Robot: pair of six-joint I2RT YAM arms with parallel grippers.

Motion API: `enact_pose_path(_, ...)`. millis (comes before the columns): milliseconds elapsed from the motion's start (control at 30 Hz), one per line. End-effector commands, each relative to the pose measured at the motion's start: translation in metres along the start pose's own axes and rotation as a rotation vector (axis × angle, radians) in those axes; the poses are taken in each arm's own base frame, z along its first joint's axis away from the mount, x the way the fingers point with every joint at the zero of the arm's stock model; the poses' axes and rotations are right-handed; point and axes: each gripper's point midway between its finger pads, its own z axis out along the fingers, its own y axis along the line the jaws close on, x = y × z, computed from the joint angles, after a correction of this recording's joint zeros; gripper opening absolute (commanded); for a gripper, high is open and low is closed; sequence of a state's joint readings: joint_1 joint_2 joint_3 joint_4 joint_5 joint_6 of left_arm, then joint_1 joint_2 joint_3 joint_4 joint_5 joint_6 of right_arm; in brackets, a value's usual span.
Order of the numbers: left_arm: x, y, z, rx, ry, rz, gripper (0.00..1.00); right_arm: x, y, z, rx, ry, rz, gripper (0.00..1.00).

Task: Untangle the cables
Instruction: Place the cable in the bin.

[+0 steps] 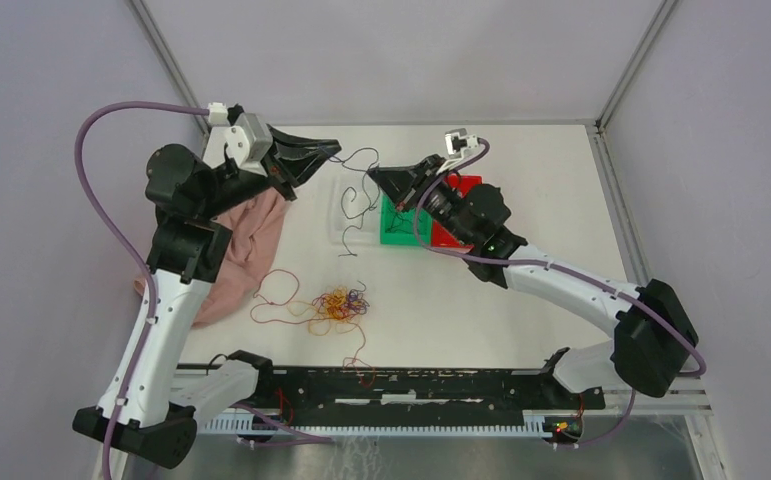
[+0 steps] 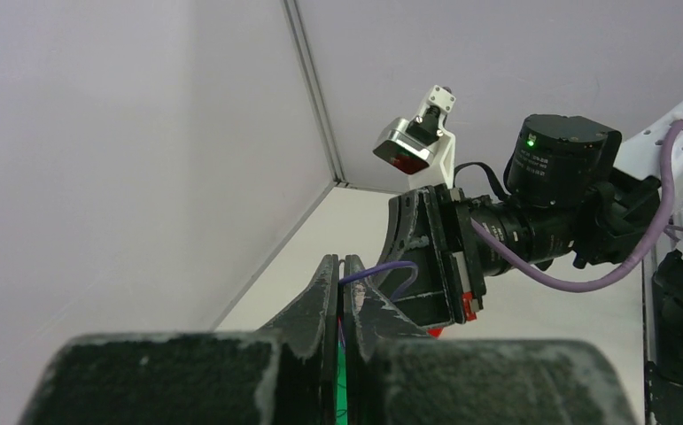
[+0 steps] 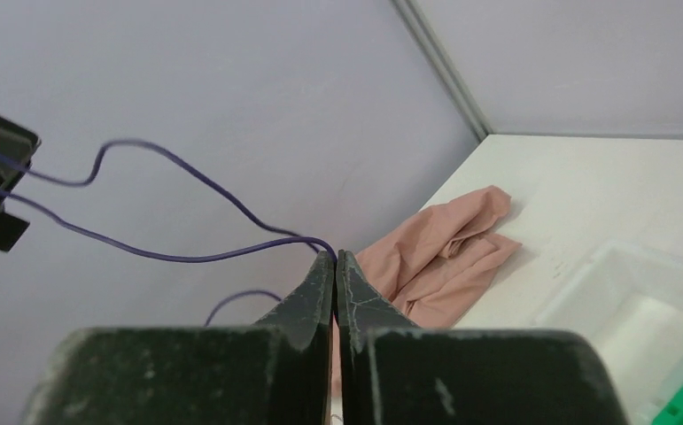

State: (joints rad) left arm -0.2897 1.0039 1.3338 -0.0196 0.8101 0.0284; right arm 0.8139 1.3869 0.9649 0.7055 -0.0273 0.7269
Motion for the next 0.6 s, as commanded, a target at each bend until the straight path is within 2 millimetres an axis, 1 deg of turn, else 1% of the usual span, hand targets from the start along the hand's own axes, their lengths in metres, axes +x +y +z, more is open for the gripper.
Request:
enact_pose_path(0,0.001,0.005,0.009,-0.008,-0.023,0.01,0.03,-0.043,-0.002,-0.002,-0.011,-0.102,0.005,0.01)
enact_pose_path(133,0.027,0.001,0.021,0.013,0.011,-0.012,0.03,-0.054,-0.029,-0.004,0.069,-0.096,-0.077,0.01)
enact_pose_path(200,0.042,0.0,0.029,0.02,0.032,-0.029,0.03,-0.058,-0.043,-0.004,0.103,-0.088,-0.12,0.01)
enact_pose_path(300,0.057,0.0,0.039,0.031,0.052,-0.042,0.03,-0.06,-0.065,-0.003,0.156,-0.069,-0.157,0.01)
enact_pose_path(367,0.065,0.004,0.046,0.03,0.061,-0.046,0.03,-0.059,-0.081,-0.001,0.191,-0.056,-0.171,0.01)
enact_pose_path(567,0.095,0.017,0.06,0.014,0.107,-0.065,0.03,-0.062,-0.114,0.004,0.273,-0.013,-0.275,0.01)
